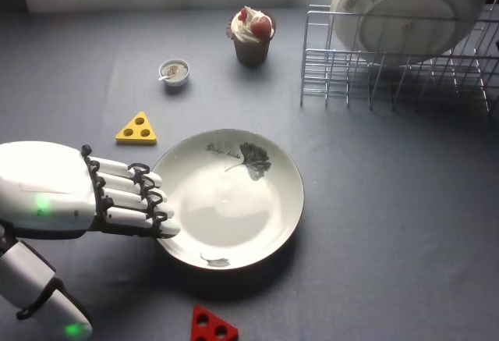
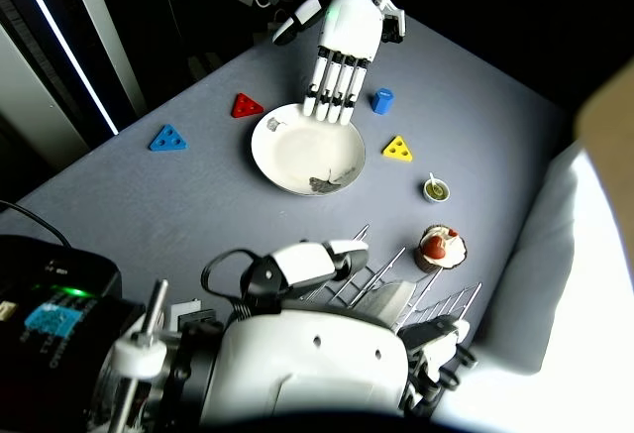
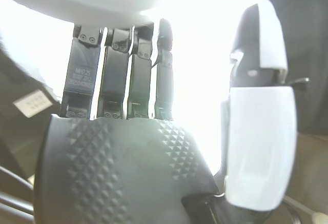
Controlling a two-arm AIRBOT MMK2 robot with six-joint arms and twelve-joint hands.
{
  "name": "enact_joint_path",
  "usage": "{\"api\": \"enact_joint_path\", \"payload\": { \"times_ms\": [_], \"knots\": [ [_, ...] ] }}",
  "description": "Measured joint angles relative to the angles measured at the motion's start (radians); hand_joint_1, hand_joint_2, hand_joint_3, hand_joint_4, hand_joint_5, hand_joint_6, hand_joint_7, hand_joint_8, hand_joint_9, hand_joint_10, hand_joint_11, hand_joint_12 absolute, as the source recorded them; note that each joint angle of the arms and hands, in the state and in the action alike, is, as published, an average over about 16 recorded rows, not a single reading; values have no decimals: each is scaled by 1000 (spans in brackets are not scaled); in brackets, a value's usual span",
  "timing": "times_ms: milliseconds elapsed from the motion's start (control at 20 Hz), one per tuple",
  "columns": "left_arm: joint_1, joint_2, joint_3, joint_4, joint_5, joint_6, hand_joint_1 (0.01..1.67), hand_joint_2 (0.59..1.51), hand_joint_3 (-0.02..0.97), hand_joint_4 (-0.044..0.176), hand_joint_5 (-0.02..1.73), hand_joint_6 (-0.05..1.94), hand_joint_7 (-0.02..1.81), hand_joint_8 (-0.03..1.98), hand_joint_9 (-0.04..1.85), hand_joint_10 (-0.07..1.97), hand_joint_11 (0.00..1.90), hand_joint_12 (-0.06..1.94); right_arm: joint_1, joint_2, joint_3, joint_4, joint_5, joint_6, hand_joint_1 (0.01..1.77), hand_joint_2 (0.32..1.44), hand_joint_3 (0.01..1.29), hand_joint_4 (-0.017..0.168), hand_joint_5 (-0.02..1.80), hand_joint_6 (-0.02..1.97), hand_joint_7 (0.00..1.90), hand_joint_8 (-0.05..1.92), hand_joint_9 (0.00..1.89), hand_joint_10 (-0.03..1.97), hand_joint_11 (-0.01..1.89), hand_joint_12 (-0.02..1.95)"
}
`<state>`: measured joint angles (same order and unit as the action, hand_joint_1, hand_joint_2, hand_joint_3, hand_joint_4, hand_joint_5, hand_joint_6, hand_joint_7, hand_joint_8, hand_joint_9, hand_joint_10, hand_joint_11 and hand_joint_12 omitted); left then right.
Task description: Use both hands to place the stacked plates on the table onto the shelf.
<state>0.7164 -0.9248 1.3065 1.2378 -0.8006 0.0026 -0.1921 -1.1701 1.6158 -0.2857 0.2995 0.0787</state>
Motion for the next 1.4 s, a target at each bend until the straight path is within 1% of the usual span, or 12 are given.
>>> {"api": "enact_joint_path", "payload": {
  "times_ms": [150, 300, 550, 650, 750, 900, 1050, 1200, 1400],
  "knots": [
    [9, 0, -3, -2, 1, 1, 100, 942, 3, 1, 89, 12, 126, 11, 119, 1, 95, 1, 0, 8, -20, -19, 91, -30, 881, 960, 18, -3, 569, 31, 621, 15, 677, 19, 715, 95],
    [21, -2, -8, -1, 7, 2, 101, 943, 3, -1, 82, 12, 123, 11, 115, 1, 86, -6, 1, 18, -50, -74, 192, -48, 823, 968, 18, -3, 521, 30, 565, 15, 607, 19, 640, 62],
    [46, -7, -20, 8, 24, 3, 107, 944, 4, -4, 67, 3, 106, 4, 101, -5, 77, -12, -6, 33, -114, -230, 355, -59, 753, 981, 17, -3, 486, 30, 510, 14, 527, 19, 552, 29],
    [56, -10, -25, 13, 32, 3, 109, 943, 4, -5, 62, -1, 101, 1, 96, -7, 75, -14, -11, 39, -141, -303, 408, -56, 737, 984, 18, -3, 477, 30, 498, 15, 508, 19, 531, 21],
    [65, -12, -29, 18, 39, 3, 110, 943, 4, -6, 57, -5, 94, -2, 92, -9, 74, -14, -18, 43, -164, -383, 447, -46, 733, 984, 17, -3, 471, 30, 493, 15, 500, 19, 523, 18],
    [77, -15, -34, 25, 49, 3, 110, 944, 4, -7, 49, -11, 84, -7, 85, -13, 71, -15, -34, 47, -191, -512, 479, -34, 744, 984, 18, -3, 469, 30, 491, 15, 497, 19, 520, 18],
    [85, -17, -37, 31, 56, 3, 108, 944, 4, -9, 42, -17, 73, -12, 77, -17, 68, -15, -56, 47, -213, -612, 485, -53, 770, 980, 18, -2, 469, 30, 488, 15, 495, 19, 522, 17],
    [89, -18, -38, 33, 57, 3, 107, 944, 3, -9, 40, -20, 69, -13, 74, -20, 66, -16, -81, 46, -230, -657, 478, -111, 800, 970, 18, -1, 467, 30, 482, 15, 491, 18, 525, 17],
    [91, -18, -37, 33, 56, 3, 104, 944, 3, -9, 37, -20, 67, -13, 73, -20, 63, -16, -112, 43, -256, -663, 458, -242, 837, 957, 18, 0, 455, 30, 471, 16, 481, 19, 518, 18]
  ]
}}
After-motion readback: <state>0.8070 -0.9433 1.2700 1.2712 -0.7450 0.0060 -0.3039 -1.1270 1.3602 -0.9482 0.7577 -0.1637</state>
